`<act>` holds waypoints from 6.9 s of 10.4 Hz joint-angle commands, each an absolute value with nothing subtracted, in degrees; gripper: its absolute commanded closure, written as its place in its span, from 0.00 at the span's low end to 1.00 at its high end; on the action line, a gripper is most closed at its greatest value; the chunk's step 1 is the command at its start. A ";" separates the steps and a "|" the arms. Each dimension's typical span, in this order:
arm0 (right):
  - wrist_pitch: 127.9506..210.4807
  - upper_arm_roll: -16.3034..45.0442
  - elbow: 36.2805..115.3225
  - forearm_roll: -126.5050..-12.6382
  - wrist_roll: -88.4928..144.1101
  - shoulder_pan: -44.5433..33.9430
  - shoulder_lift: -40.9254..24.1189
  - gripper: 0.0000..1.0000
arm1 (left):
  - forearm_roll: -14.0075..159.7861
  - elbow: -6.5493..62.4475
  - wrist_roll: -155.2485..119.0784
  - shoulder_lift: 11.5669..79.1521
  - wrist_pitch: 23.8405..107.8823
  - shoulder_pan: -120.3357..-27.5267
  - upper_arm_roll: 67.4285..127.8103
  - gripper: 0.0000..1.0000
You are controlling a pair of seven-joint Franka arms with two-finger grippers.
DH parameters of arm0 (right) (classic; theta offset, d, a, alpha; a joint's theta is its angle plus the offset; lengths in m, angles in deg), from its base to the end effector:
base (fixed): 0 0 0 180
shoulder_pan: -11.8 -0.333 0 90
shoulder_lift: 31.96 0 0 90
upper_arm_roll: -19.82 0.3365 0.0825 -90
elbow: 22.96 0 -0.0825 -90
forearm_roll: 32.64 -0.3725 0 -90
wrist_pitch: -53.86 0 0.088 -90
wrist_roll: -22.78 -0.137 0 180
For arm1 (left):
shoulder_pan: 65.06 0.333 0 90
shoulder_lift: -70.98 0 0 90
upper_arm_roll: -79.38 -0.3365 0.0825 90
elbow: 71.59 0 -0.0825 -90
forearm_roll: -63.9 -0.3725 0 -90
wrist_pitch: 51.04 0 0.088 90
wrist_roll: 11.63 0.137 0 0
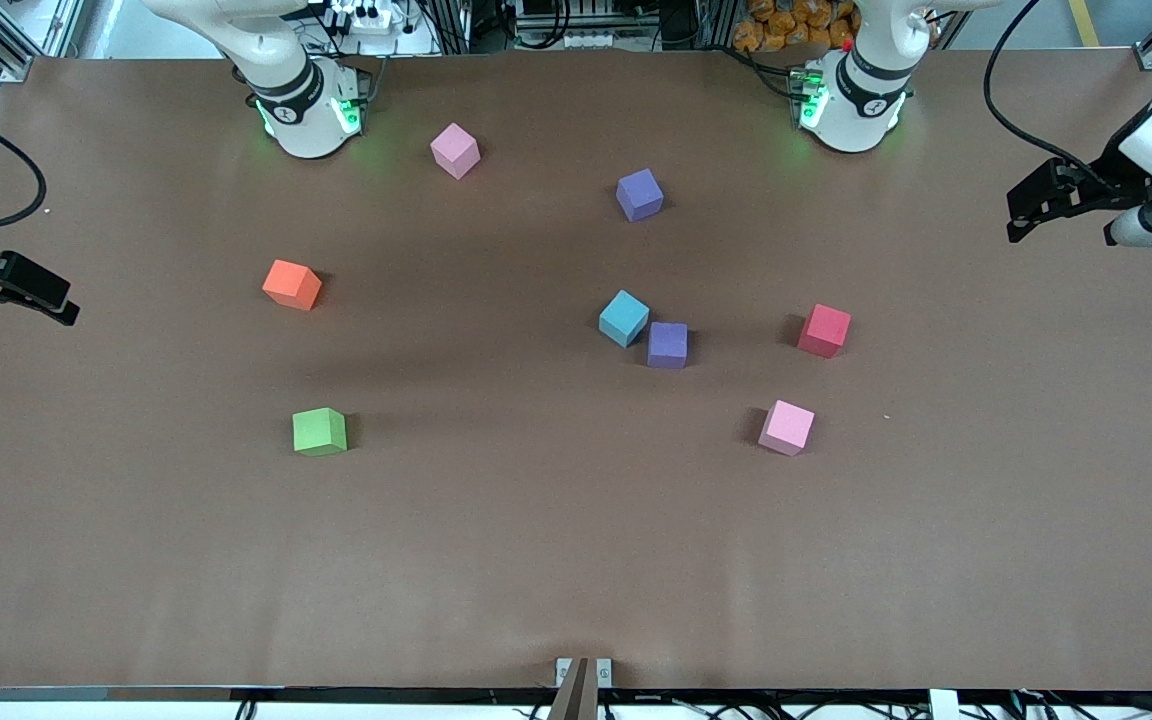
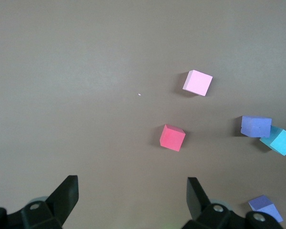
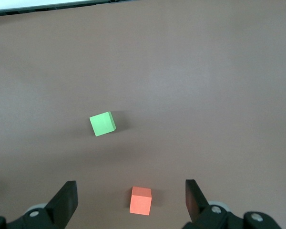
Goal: Arrange blocks into number 1
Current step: 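Reach the left gripper to the purple cube while the right gripper reaches the green cube, then grasp the purple cube with the left gripper while the right gripper grasps the green cube, then set the purple cube mid-table with the left gripper while the right gripper carries green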
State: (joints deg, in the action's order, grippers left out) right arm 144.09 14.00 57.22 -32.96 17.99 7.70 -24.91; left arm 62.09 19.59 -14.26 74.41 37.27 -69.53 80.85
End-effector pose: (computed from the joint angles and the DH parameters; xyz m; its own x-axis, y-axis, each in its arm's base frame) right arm 0.5860 -0.0127 0.6254 0.9923 -0.1119 0.0533 -0.1122 -0.9937 0.0024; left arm 0.5181 -0.0499 0.6348 0.9983 -0.0568 0.0113 -0.0564 -0.9979 -0.0326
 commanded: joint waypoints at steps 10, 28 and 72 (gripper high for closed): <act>143.77 13.93 57.90 -36.23 17.68 6.44 -21.77 0.00 | 73.39 26.66 -47.62 65.55 46.52 -73.48 97.55 0.00; 179.19 13.76 76.44 -43.27 30.07 -0.07 -3.40 0.00 | 88.68 71.76 -74.65 60.45 95.55 -78.59 122.89 0.00; 192.46 1.89 99.65 -45.92 -30.89 -54.52 -22.82 0.59 | 65.74 44.27 -83.00 50.35 79.05 -70.59 112.27 0.00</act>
